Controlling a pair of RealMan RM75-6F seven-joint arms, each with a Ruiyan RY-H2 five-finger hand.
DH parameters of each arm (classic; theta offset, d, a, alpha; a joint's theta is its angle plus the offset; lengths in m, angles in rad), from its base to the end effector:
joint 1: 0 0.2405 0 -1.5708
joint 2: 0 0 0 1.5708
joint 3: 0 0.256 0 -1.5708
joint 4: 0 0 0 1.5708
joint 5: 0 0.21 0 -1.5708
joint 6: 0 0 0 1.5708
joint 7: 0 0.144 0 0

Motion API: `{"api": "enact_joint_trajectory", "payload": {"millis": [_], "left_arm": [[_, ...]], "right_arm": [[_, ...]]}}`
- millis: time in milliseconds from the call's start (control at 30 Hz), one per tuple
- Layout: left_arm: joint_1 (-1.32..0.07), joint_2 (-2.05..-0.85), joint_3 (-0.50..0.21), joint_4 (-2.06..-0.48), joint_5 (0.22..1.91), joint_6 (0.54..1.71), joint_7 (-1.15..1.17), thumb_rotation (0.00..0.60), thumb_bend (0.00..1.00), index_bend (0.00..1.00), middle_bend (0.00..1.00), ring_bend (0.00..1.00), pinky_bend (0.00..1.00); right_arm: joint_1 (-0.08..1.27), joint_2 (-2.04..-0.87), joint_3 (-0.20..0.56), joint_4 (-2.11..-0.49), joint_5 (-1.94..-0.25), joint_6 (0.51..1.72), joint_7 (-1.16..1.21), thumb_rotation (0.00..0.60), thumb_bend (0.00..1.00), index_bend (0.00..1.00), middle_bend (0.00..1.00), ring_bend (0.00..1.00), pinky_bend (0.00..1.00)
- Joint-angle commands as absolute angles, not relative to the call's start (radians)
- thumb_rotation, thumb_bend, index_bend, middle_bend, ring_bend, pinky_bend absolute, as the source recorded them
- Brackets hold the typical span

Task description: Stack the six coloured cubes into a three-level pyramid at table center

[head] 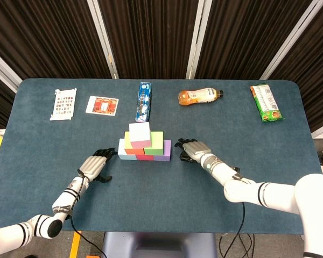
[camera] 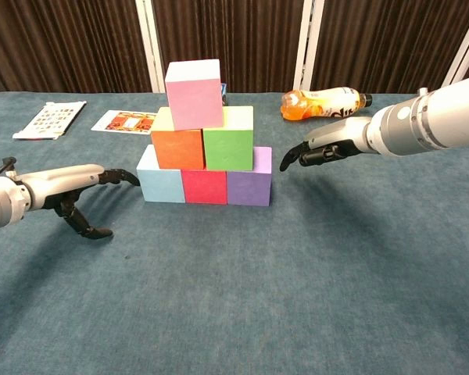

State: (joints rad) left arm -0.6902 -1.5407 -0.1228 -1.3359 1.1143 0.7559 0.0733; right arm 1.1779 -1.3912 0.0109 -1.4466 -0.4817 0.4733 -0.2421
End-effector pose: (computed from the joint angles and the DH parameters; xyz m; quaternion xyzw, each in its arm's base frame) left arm -0.2139 0.3377 -0.0311 -0.7249 -0.4960 -0.3013 0.3712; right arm -0.1250 -0.3904 -0.0187 0.7650 -0.5271 0.1891 0.3180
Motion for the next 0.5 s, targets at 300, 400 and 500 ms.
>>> {"api": "enact_joint_trajectory", "payload": {"millis": [300,400,500], "left_arm": [[-0.717,-1.562,-0.127,-1.328,1.112,0.74,0.082,0.6,0.32,0.1,0.0,0.0,0.0],[-0.723,-1.57,-0.131,-1.326,1.112,0.741,0.083,0.6,0.32,0.1,0.0,0.0,0.0],[-0.729,-1.575,-0.131,-1.324,1.107,0.74,0.092,0.6,0.32,0.1,0.0,0.0,0.0]], "right_arm": [[1.201,-1.432,0.001,-1.409,-0.492,0.48,-0.209,0.141,1.0,0.23,0.0,0.0,0.0],[1.206,-1.44,0.0,-1.398,-0.495,0.479,-0.2,0.142,1.0,0.23,0.0,0.0,0.0],[1.212,-1.45,-0.003,-1.385,-0.494,0.478,-0.195,0.141,1.0,0.23,0.0,0.0,0.0]]}}
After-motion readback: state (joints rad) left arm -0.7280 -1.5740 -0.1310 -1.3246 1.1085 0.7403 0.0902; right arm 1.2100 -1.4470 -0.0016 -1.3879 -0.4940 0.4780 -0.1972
